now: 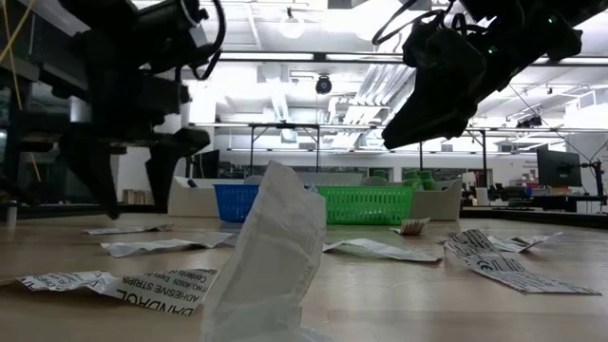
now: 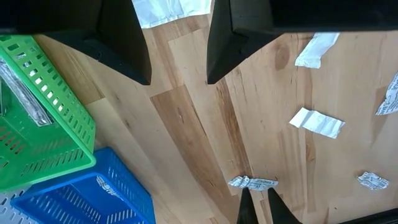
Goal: Pick & Place Travel size toiletries
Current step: Put the white bandage pad into the blue basket
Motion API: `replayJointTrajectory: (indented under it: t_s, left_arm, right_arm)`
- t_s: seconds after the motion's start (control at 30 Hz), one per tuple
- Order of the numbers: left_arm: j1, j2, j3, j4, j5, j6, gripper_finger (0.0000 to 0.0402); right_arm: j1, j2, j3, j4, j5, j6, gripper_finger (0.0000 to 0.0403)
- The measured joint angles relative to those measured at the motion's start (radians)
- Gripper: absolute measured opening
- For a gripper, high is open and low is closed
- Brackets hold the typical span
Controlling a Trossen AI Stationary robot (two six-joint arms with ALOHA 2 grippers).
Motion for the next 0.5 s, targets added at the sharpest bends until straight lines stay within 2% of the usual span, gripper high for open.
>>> replayJointTrajectory:
  t_s: [0.37,0.5]
  left_arm:
    - [0.000,0.035,-0.063,0.060,0.010,-0.017,0.0227]
    - [0.000,0.037,-0.066,0.062,0.015,-0.031,0.0204]
  right_arm:
    - [0.000,0.000,0.000,0.002,0.003,0.000,0.0149]
    - [0.000,0.000,0.000,0.000,0.005,0.000,0.0149]
